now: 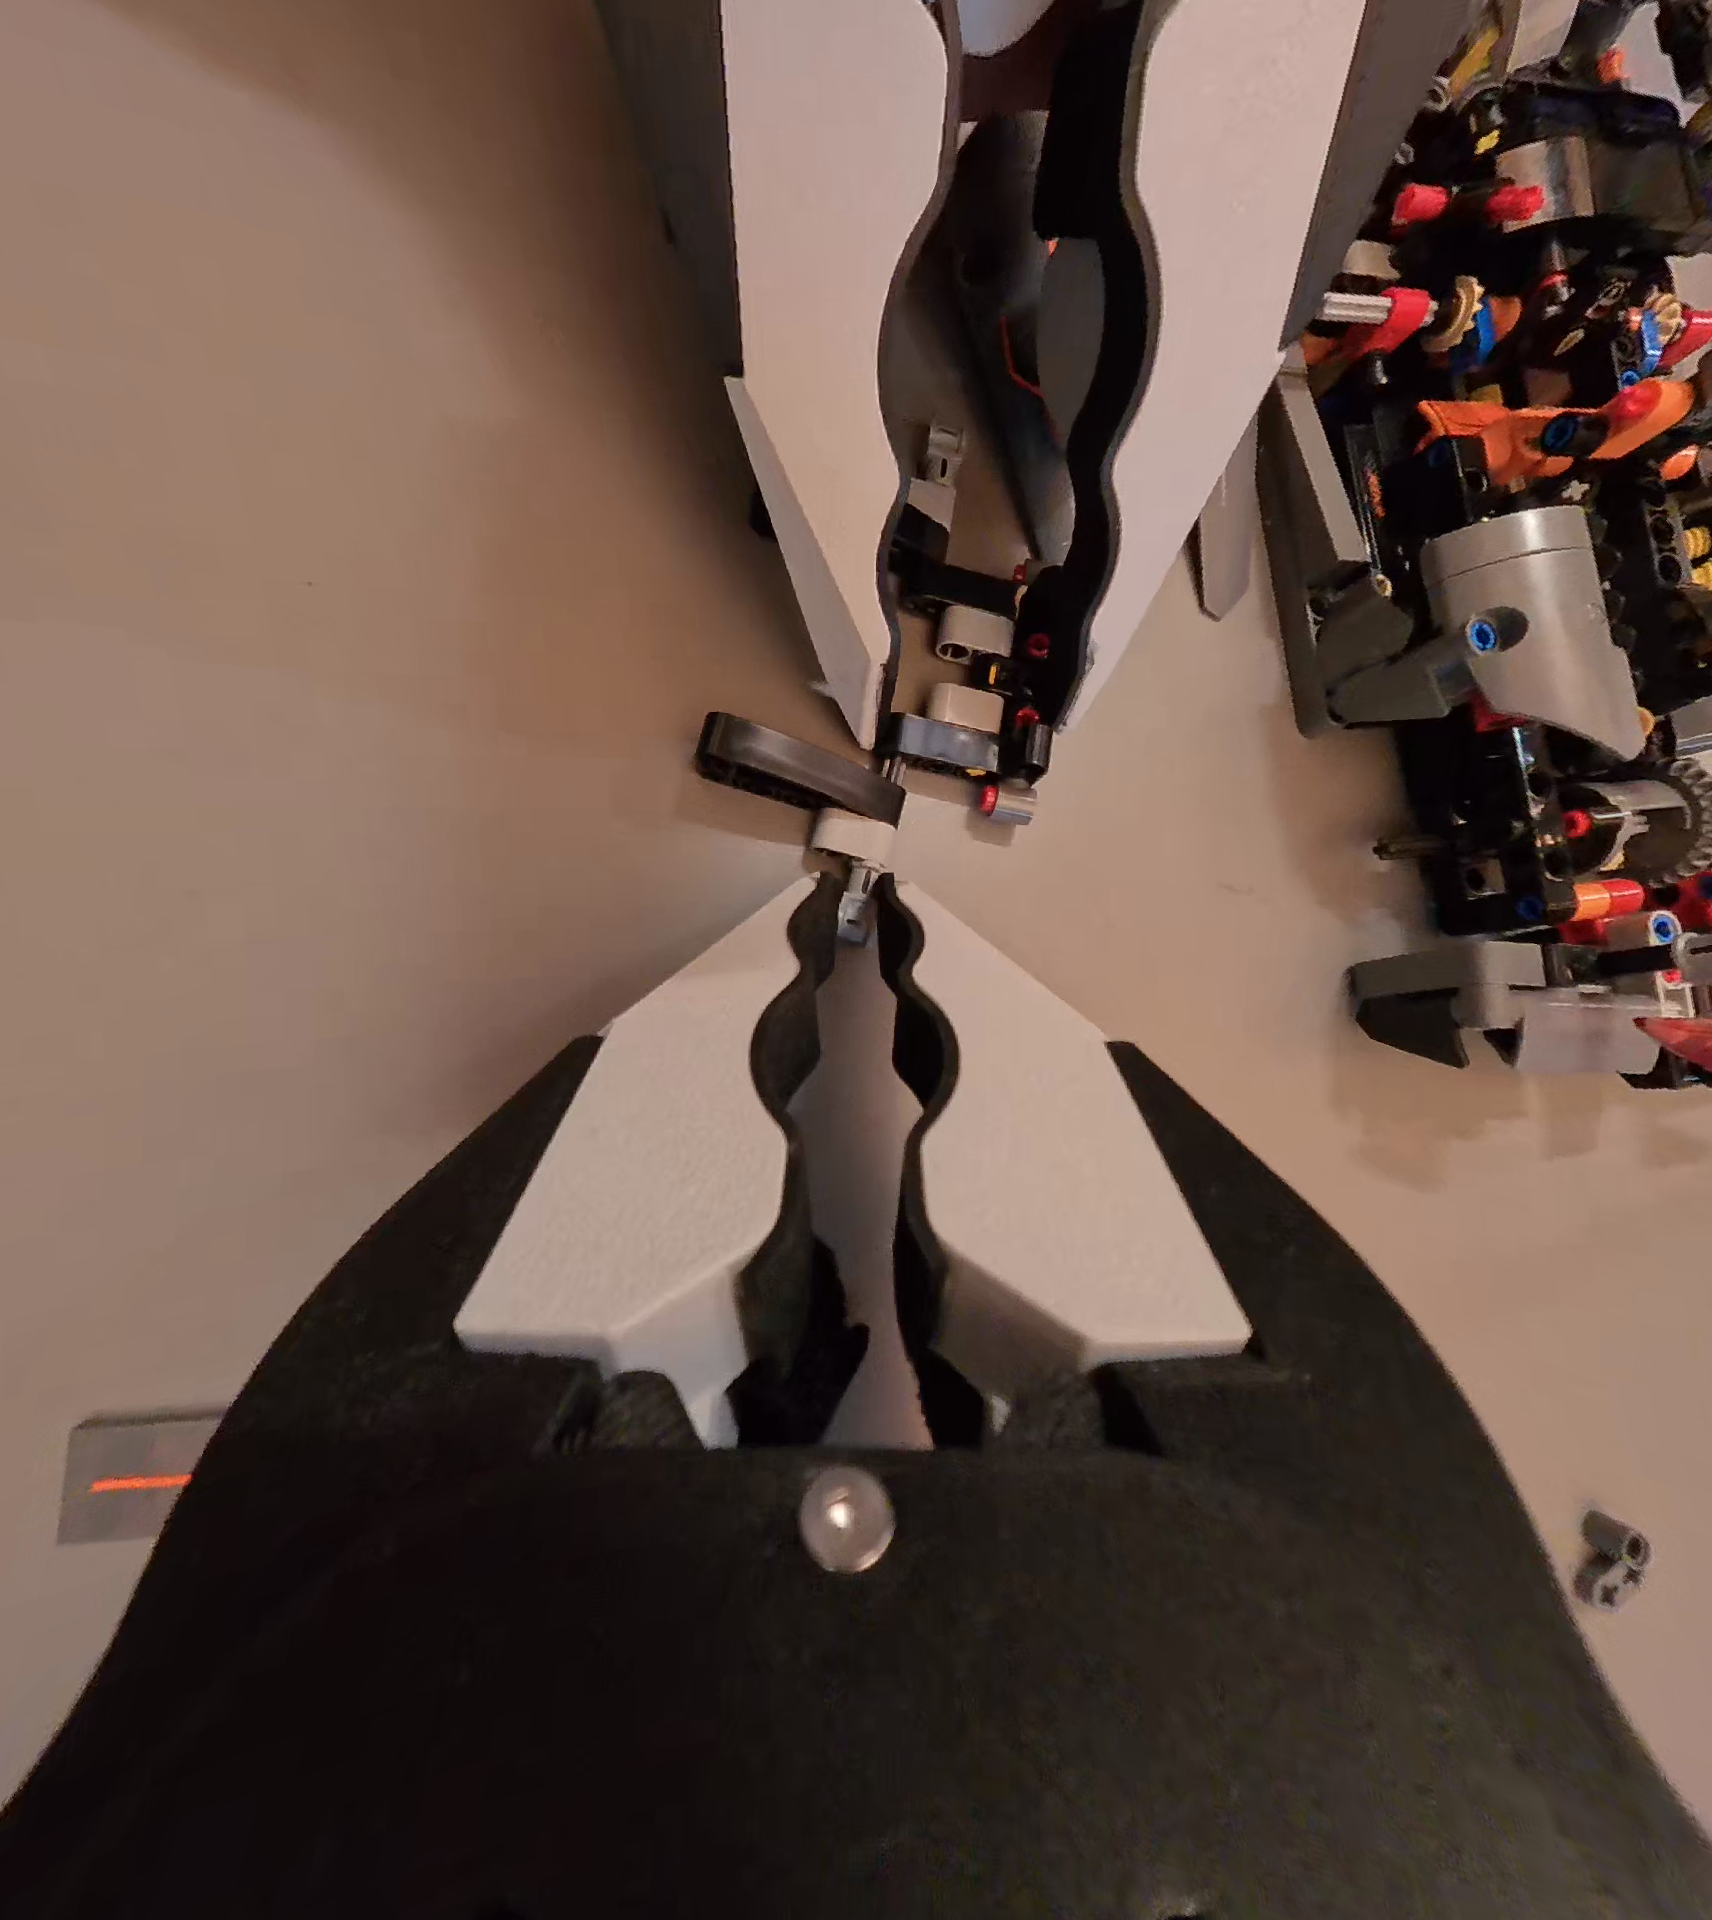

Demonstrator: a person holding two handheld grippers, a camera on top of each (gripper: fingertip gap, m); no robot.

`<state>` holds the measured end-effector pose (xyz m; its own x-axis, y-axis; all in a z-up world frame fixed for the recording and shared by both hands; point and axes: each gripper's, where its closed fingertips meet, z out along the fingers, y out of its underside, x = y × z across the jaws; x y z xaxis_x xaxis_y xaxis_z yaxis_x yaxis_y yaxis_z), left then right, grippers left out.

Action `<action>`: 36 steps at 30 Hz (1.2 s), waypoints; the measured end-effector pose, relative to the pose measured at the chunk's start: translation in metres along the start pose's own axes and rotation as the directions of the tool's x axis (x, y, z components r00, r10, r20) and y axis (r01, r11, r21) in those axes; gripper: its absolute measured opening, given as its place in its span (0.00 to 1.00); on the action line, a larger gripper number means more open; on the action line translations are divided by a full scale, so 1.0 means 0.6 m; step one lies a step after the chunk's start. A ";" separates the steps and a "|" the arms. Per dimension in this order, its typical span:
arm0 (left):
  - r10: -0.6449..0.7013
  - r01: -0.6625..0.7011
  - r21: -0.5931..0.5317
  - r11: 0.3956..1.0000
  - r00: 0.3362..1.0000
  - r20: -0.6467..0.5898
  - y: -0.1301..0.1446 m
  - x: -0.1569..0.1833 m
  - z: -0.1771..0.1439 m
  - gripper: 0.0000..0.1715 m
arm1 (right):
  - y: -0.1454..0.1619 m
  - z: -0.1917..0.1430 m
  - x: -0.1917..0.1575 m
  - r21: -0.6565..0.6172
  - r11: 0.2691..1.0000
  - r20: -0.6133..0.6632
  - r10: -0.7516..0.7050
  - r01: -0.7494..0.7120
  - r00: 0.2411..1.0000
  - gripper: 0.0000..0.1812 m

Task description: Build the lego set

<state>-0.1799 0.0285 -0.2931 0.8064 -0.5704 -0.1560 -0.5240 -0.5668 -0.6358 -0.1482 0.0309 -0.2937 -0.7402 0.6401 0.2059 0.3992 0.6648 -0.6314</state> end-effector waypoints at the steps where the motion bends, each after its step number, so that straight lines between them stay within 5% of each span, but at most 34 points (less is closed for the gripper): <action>1: 0.002 -0.002 -0.003 1.000 1.000 0.000 0.000 0.000 0.000 0.19 | 0.000 0.000 0.000 0.002 1.000 0.002 0.000 0.000 1.000 0.03; 36: -0.006 0.005 0.035 0.999 1.000 0.019 -0.001 0.005 0.000 0.19 | -0.010 0.009 0.006 0.003 0.999 0.009 -0.033 0.033 0.999 0.02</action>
<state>-0.1771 0.0275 -0.2931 0.8144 -0.5559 -0.1666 -0.5100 -0.5484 -0.6627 -0.1561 0.0271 -0.2935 -0.7580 0.6141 0.2199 0.3728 0.6845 -0.6264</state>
